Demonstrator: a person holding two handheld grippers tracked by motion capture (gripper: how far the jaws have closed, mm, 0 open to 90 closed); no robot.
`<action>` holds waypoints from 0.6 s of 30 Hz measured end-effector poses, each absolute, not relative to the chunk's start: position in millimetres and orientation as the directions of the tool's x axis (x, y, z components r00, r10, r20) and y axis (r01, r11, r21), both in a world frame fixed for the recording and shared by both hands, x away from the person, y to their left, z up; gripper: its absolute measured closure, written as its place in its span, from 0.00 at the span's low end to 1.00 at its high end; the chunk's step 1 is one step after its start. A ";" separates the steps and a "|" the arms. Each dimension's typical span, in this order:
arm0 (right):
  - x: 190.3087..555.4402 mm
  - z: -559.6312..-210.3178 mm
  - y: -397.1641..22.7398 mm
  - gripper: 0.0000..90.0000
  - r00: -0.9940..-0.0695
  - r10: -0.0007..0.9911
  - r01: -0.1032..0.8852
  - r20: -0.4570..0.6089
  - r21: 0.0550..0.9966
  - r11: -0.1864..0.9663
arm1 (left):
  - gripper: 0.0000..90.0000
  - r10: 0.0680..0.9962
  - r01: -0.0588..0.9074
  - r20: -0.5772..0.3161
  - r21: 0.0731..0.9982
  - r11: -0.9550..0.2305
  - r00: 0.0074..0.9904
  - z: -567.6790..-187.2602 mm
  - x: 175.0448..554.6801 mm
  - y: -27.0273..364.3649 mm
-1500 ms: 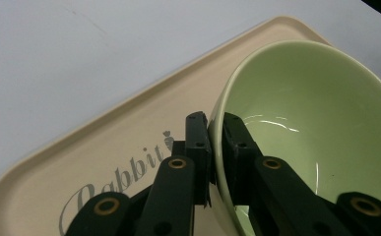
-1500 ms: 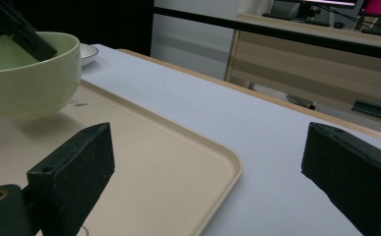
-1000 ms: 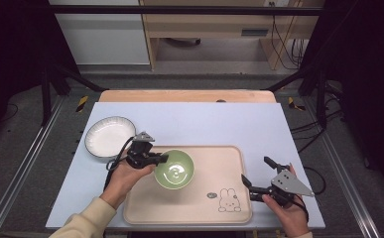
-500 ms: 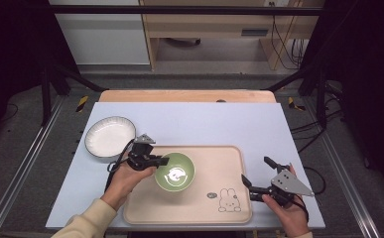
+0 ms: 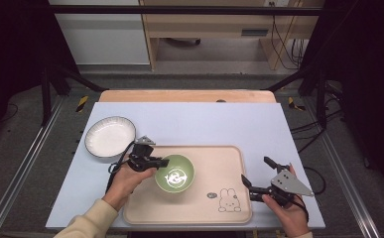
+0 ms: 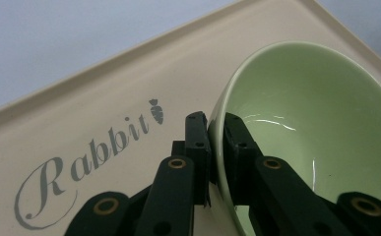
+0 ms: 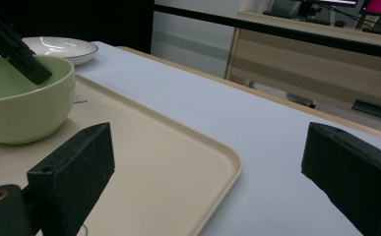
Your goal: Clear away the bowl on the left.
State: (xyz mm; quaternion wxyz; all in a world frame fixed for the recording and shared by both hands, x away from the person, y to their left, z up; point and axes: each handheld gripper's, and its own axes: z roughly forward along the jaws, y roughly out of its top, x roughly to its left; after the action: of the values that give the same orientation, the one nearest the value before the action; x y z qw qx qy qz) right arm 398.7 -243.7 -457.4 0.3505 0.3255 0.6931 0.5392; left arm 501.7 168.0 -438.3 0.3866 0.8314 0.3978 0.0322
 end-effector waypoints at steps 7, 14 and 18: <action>398.7 -457.5 -243.7 0.07 -0.542 0.829 0.074 -0.134 0.976 0.207 | 0.92 0.692 0.654 -0.277 0.662 -0.366 0.667 -440.1 503.1 168.5; 398.7 -457.5 -243.7 0.07 -0.543 0.829 0.074 -0.134 0.976 0.206 | 0.93 0.699 0.670 -0.285 0.646 -0.365 0.656 -441.5 505.9 168.5; 398.7 -457.5 -243.7 0.07 -0.544 0.828 0.076 -0.134 0.975 0.207 | 0.93 0.702 0.671 -0.279 0.641 -0.372 0.655 -441.0 506.5 167.2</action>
State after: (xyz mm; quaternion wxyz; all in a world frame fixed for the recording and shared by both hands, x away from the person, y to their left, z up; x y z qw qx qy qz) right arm 398.7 -243.7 -457.5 0.3492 0.3256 0.6940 0.5389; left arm 506.5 167.2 -441.0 0.3771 0.8279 0.4147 0.0204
